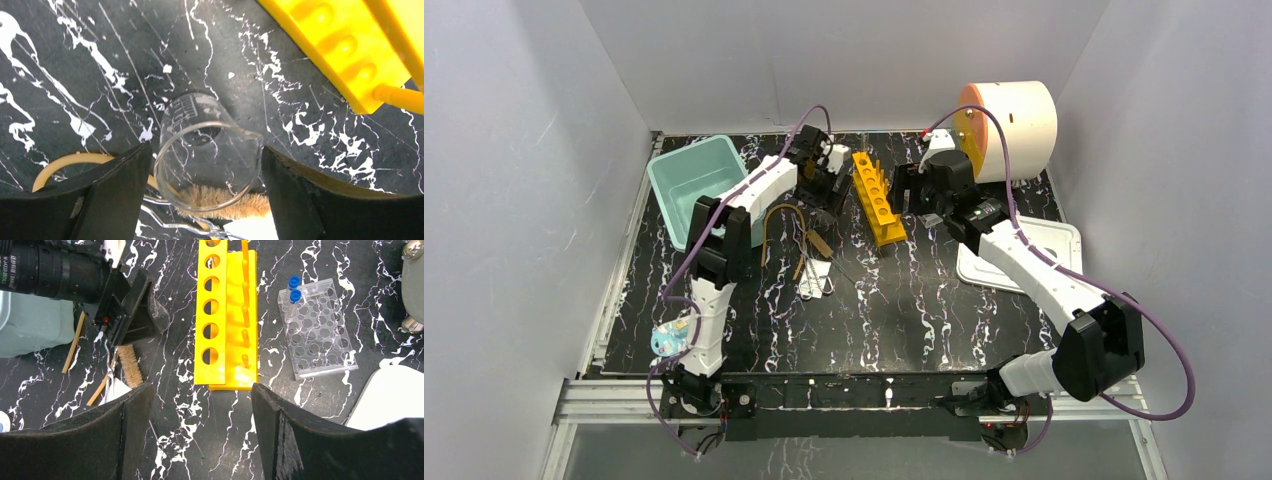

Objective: Organize the chemistry lab equipment

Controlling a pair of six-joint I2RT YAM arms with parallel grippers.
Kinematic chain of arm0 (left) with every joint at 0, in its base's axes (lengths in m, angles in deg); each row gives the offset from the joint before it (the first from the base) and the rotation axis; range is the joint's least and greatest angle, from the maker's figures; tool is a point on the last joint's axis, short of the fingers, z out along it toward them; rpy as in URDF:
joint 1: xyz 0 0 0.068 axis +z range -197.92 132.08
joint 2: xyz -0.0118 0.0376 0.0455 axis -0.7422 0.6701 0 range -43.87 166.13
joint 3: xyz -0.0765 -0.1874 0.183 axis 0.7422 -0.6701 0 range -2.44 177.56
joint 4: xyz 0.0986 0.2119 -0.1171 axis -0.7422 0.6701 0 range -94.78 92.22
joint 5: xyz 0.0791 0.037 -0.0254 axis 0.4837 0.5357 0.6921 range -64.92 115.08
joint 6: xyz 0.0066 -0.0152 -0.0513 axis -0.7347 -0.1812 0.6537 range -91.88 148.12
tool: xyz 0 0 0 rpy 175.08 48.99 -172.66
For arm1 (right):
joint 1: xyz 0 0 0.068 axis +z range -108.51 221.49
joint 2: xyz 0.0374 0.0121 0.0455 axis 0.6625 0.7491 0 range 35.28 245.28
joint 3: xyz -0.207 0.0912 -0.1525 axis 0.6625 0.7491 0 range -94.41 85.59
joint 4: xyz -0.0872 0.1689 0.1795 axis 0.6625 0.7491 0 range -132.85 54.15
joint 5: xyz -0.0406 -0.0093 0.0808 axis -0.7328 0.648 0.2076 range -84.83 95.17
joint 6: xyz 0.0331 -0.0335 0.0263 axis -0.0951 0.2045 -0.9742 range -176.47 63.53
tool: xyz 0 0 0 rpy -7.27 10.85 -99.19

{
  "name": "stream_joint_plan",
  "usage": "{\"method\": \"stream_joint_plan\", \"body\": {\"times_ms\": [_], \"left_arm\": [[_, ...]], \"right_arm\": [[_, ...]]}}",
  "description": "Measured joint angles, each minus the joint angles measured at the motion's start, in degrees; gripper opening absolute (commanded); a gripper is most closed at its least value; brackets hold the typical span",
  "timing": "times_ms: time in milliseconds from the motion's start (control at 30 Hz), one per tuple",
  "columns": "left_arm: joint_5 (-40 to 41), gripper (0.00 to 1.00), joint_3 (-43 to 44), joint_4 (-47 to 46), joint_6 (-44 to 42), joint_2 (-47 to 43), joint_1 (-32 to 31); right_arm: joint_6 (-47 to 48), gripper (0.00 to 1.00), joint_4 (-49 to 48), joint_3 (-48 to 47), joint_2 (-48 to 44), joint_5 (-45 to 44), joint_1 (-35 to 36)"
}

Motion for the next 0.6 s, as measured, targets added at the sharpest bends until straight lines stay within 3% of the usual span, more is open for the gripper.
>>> {"method": "stream_joint_plan", "body": {"times_ms": [100, 400, 600], "left_arm": [[1.33, 0.72, -0.9, -3.13, -0.17, -0.02, -1.03], [4.02, 0.39, -2.71, -7.41, -0.87, -0.04, -2.08], [5.77, 0.32, -2.86, -7.17, -0.5, -0.48, -2.08]], "right_arm": [[0.0, 0.8, 0.04, 0.0, 0.0, 0.5, 0.0], [0.04, 0.8, 0.92, 0.0, -0.02, 0.81, 0.0], [0.09, 0.8, 1.03, 0.0, -0.57, 0.83, 0.0]]}}
